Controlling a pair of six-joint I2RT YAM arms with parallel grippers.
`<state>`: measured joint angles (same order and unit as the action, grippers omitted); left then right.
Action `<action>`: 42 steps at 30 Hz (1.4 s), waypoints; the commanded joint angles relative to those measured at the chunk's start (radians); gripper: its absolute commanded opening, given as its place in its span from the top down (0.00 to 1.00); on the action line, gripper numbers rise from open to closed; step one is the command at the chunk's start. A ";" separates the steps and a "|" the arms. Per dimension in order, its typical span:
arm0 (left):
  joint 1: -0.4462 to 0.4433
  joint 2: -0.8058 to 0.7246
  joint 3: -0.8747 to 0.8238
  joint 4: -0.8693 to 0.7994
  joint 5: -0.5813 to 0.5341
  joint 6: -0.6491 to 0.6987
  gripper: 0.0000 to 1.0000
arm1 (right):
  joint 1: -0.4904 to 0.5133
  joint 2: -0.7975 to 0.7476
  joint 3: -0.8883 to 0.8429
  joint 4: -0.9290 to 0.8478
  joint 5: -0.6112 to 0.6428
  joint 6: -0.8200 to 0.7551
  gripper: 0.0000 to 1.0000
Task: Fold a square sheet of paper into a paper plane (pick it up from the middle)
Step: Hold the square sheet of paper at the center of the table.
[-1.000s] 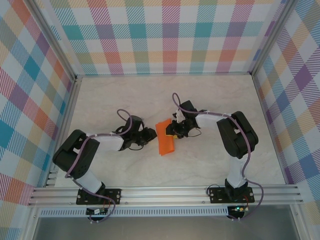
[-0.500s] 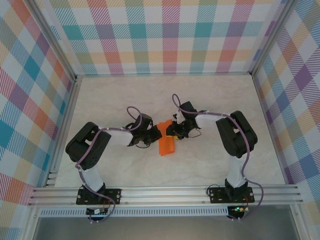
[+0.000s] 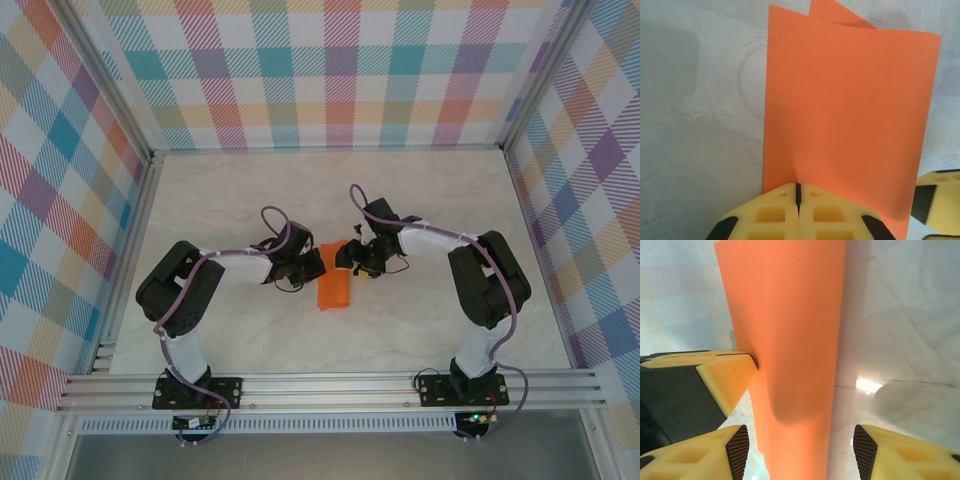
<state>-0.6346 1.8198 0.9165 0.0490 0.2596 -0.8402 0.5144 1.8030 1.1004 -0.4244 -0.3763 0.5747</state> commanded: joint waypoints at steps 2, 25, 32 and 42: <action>-0.023 0.050 0.014 -0.117 -0.020 0.023 1.00 | 0.027 0.007 0.063 -0.104 0.127 -0.087 0.37; -0.026 -0.090 0.090 -0.227 -0.122 0.014 0.89 | 0.045 0.133 0.087 -0.052 0.197 -0.074 0.55; -0.025 -0.172 0.075 -0.268 -0.209 0.011 0.81 | 0.045 0.134 0.062 -0.021 0.224 -0.028 0.61; -0.025 -0.155 0.061 -0.242 -0.182 0.004 0.77 | 0.044 0.125 0.039 0.003 0.232 0.027 0.63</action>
<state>-0.6506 1.6577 0.9749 -0.1844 0.0692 -0.8345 0.5518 1.9011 1.1725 -0.4252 -0.1787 0.5766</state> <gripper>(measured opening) 0.226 0.367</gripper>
